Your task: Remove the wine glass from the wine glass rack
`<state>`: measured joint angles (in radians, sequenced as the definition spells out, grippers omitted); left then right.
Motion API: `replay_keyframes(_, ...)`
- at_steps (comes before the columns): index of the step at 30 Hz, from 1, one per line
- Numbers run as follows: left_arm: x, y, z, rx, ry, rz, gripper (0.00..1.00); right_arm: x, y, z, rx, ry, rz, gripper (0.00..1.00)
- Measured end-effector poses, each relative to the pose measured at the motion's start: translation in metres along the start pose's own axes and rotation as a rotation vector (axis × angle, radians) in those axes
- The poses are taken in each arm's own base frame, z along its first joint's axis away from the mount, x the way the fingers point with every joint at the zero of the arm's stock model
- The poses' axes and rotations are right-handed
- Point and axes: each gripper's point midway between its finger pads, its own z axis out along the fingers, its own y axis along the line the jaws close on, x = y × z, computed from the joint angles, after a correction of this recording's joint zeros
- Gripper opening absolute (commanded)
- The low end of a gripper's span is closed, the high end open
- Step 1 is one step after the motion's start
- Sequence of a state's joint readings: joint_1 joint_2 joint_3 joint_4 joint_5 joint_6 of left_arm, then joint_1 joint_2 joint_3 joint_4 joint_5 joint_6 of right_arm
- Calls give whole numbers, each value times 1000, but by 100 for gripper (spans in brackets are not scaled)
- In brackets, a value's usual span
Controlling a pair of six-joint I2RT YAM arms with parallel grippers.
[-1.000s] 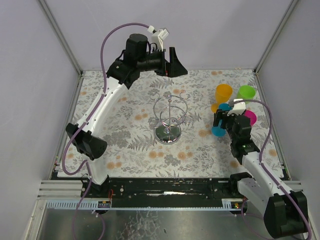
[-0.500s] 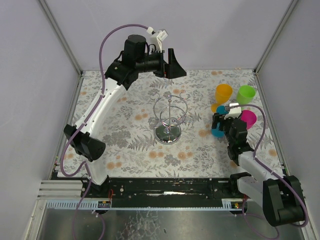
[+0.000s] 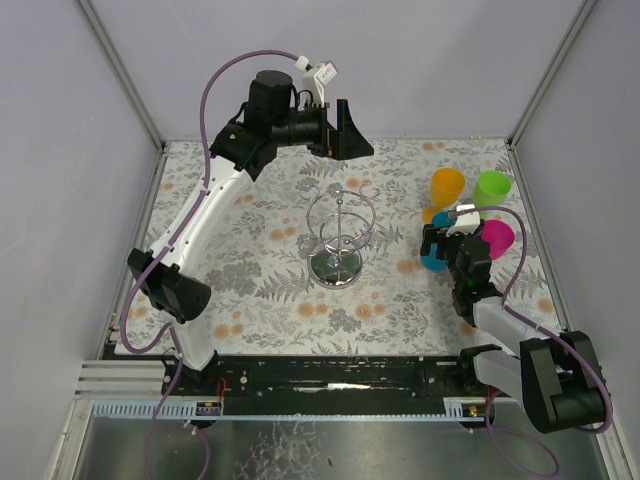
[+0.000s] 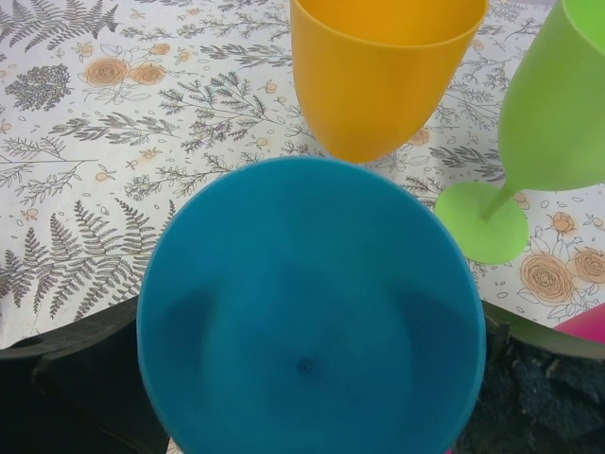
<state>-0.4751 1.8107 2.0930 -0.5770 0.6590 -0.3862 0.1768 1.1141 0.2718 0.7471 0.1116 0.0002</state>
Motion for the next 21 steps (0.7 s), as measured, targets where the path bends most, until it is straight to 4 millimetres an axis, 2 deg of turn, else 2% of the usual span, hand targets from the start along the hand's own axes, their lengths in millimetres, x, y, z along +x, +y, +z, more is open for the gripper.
replay_keyframes(2,1,-1,0,5,4,-1,88,1,0,0,0,3,-1,99)
replay_keyframes(11,4,-4,-2,24,15,-2,89,-4,0,-1,2,-8,1,99)
replay_keyframes(21,12,-2,0,32,37,-17,89,-50,-4,-20,6,-127,15,99)
